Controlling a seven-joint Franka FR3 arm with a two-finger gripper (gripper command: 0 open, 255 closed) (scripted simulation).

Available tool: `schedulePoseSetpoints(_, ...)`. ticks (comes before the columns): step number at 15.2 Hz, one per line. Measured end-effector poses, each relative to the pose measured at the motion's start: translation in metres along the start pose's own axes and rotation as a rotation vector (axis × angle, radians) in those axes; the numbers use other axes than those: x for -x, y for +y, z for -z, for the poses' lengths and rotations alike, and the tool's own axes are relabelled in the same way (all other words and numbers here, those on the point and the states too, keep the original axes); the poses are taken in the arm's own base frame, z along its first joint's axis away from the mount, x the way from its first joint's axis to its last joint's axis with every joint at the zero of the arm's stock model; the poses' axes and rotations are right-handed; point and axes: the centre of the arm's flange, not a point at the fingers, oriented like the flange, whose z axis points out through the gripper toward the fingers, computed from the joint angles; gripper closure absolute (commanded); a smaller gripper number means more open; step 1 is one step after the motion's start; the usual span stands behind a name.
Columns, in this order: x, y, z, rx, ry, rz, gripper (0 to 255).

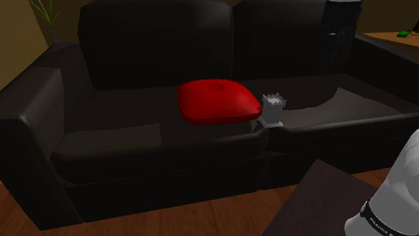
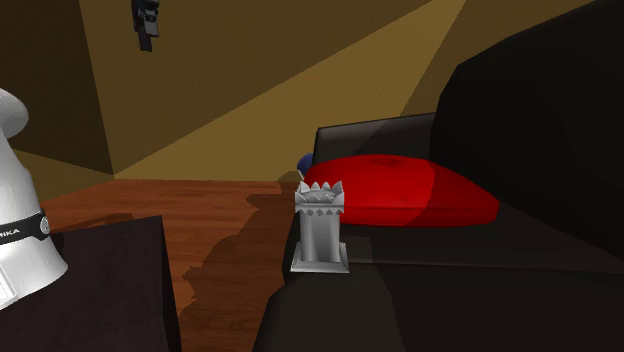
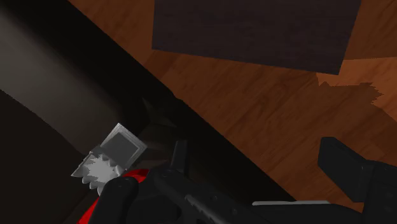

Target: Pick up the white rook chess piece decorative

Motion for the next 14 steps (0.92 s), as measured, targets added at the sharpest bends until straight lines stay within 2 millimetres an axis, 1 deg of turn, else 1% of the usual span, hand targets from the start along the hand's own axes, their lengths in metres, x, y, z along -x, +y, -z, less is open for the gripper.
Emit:
schedulePoseSetpoints(1, 0.000, 0.000, 0.000, 0.000, 0.000, 0.000, 0)
schedulePoseSetpoints(3, -0.003, 0.013, -0.010, -0.008, 0.007, 0.020, 0)
schedulePoseSetpoints(5, -0.011, 0.031, -0.021, -0.019, 0.018, 0.050, 0)
schedulePoseSetpoints(9, -0.024, 0.076, -0.054, -0.043, 0.043, 0.117, 0)
schedulePoseSetpoints(12, -0.043, 0.107, -0.075, -0.062, 0.062, 0.168, 0)
schedulePoseSetpoints(14, -0.051, 0.123, -0.089, -0.074, 0.075, 0.202, 0)
